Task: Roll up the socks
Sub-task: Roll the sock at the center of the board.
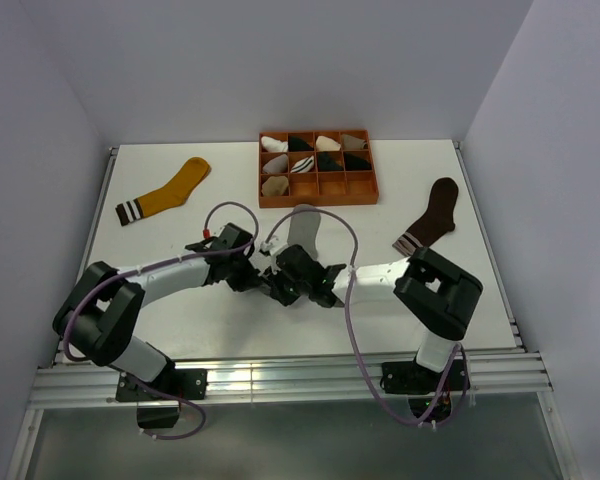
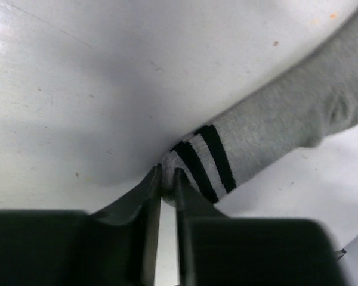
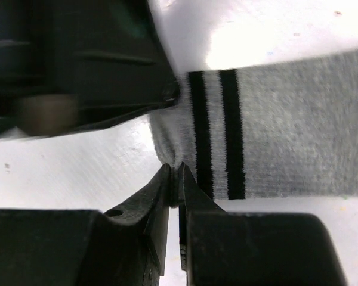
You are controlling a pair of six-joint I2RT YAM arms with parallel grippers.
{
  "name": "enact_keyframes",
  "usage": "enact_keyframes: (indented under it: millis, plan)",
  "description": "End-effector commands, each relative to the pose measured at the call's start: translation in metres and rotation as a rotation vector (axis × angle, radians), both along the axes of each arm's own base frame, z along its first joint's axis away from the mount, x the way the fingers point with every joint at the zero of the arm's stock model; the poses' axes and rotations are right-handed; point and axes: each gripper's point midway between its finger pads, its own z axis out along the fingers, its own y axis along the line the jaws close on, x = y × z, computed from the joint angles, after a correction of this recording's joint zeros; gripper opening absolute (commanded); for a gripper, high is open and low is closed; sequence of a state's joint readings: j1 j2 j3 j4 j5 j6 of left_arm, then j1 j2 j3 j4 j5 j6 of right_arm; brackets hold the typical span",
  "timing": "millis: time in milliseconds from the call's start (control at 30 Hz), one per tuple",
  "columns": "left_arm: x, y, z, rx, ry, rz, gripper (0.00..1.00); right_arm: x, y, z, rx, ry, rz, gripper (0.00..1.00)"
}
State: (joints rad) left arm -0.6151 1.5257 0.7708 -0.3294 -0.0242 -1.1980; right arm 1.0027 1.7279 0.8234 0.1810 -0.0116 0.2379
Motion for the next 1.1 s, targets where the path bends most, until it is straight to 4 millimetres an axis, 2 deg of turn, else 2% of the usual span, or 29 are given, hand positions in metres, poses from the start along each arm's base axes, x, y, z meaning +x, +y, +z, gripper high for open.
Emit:
enact_keyframes:
  millis: [0, 33, 67, 133, 167, 233, 267, 367, 433, 600, 800, 1067]
  plan:
    - [0.009, -0.003, 0.023, -0.045, -0.068, 0.019, 0.21, -0.011, 0.001, 0.01, 0.144, 0.185, 0.034, 0.0]
    - [0.009, -0.002, 0.028, -0.057, -0.091, 0.025, 0.27, -0.001, -0.003, 0.014, 0.176, 0.212, 0.016, 0.0]
    - [0.011, -0.001, 0.03, -0.059, -0.109, 0.034, 0.36, 0.0, -0.004, 0.013, 0.197, 0.256, 0.006, 0.0]
    - [0.011, 0.001, 0.037, -0.075, -0.145, 0.041, 0.49, -0.003, -0.001, 0.019, 0.258, 0.33, 0.037, 0.0]
    - [0.011, 0.002, 0.04, -0.079, -0.157, 0.044, 0.62, 0.003, -0.004, 0.015, 0.285, 0.383, 0.01, 0.0]
    - [0.01, 0.005, 0.042, -0.083, -0.181, 0.044, 0.7, -0.001, 0.0, 0.021, 0.36, 0.466, 0.05, 0.0]
    - [0.011, 0.004, 0.043, -0.094, -0.195, 0.042, 0.71, 0.003, -0.004, 0.015, 0.381, 0.528, 0.017, 0.0]
    - [0.004, 0.003, 0.039, -0.125, -0.206, 0.019, 0.67, 0.001, -0.002, 0.014, 0.441, 0.643, 0.019, 0.0]
    - [-0.005, 0.005, 0.031, -0.135, -0.196, 0.01, 0.64, 0.008, -0.004, 0.015, 0.476, 0.666, 0.006, 0.0]
    - [-0.018, 0.014, 0.017, -0.133, -0.188, 0.015, 0.51, 0.016, -0.016, -0.001, 0.503, 0.781, -0.078, 0.0]
    - [-0.018, 0.016, 0.009, -0.108, -0.184, -0.002, 0.38, 0.018, -0.02, -0.011, 0.497, 0.827, -0.115, 0.0]
    - [-0.012, 0.013, -0.013, -0.063, -0.146, -0.019, 0.33, 0.02, -0.023, -0.015, 0.482, 0.825, -0.131, 0.01]
